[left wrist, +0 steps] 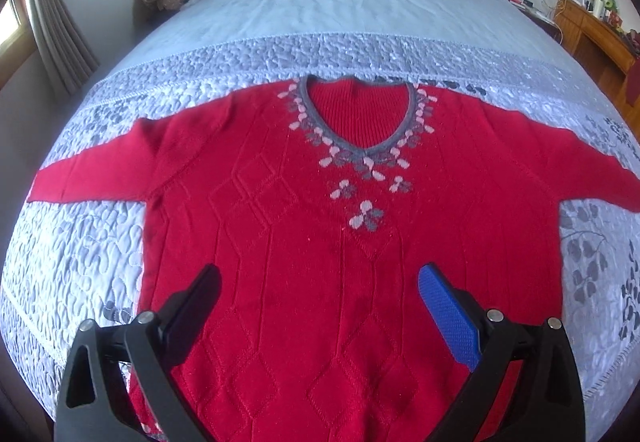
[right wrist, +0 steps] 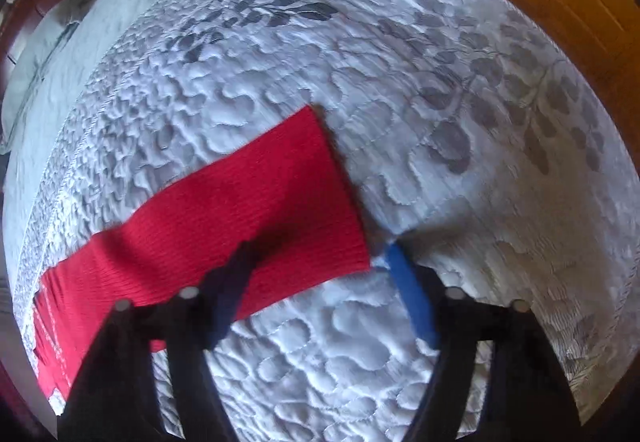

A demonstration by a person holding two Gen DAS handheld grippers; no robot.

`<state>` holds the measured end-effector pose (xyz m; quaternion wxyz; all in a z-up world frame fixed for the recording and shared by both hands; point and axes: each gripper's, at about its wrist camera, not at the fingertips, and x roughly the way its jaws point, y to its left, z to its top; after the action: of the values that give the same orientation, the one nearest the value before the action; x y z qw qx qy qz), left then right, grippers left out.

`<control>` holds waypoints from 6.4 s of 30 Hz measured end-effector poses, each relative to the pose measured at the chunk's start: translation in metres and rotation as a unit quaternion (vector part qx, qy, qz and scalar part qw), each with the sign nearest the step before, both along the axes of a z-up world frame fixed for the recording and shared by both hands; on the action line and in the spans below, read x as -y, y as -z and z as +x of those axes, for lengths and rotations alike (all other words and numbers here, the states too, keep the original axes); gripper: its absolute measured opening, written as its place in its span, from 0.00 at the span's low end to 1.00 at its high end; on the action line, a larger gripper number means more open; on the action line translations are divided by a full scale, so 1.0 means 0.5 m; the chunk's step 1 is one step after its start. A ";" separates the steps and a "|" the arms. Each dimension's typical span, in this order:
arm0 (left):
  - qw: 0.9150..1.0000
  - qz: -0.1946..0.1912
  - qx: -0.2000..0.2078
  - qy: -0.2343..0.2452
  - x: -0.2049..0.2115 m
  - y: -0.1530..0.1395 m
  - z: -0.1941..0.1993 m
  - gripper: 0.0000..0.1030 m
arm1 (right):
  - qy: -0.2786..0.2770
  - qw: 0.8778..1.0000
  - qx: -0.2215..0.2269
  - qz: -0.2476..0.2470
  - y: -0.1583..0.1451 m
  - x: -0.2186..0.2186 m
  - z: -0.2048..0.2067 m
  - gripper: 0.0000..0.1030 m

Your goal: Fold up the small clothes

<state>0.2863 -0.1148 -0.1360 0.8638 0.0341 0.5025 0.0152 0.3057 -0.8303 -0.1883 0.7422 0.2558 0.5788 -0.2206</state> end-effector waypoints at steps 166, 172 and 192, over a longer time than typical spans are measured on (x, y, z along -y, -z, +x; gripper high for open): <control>0.984 -0.167 0.014 0.067 -0.049 0.057 0.262 0.12 | -0.356 0.930 0.091 -0.003 -0.049 -0.897 -0.030 0.49; 0.983 -0.166 -0.017 0.074 -0.084 0.059 0.195 0.48 | -0.370 0.926 0.072 0.011 -0.029 -0.925 -0.037 0.50; 0.996 -0.090 -0.021 -0.016 -0.396 0.077 -0.032 0.72 | -0.440 0.897 -0.003 0.045 -0.064 -1.183 0.055 0.48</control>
<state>0.2703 0.0833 -0.1743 0.8521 -0.0517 0.5206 -0.0166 0.3334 -0.2387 -0.1561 0.7495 0.0071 0.6438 0.1541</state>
